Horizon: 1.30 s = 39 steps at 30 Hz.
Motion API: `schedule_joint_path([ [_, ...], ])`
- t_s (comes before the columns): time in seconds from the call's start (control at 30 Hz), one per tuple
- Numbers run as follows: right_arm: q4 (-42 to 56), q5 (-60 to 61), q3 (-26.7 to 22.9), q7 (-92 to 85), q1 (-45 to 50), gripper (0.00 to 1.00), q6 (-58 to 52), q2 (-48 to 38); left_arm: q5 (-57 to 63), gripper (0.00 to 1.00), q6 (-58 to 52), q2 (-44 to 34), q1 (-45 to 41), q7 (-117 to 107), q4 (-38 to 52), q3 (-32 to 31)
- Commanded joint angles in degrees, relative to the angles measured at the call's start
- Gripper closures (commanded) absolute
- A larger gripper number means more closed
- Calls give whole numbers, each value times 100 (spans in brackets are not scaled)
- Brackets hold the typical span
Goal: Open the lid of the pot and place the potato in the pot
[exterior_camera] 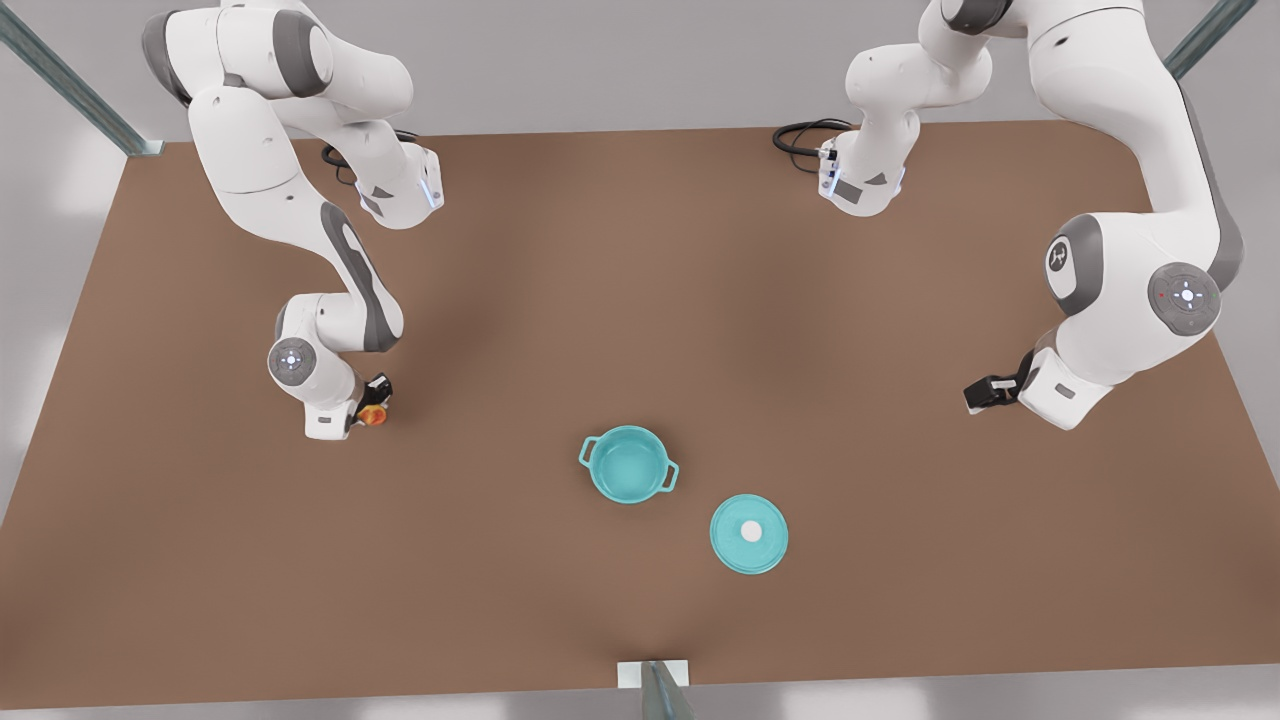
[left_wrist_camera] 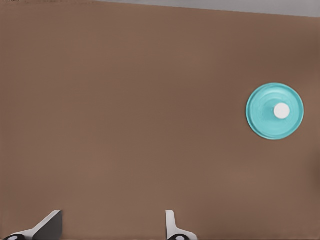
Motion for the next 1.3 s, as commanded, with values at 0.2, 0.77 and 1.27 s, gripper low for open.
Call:
schedule_joint_path([
  [0.2, 11, 16, 0, -387, 0, 57, -86, -147, 10, 0, 19, -5, 0, 640, 3, -1],
  [0.77, 2137, 789, 738, 96, 1362, 57, -1818, -665, 10, 0, 19, -5, -17, 623, -15, -10],
  [1.27, 5223, 2644, 1107, 922, 2487, 28, -974, 1892, 10, 0, 1, -13, -26, 631, -59, -10],
])
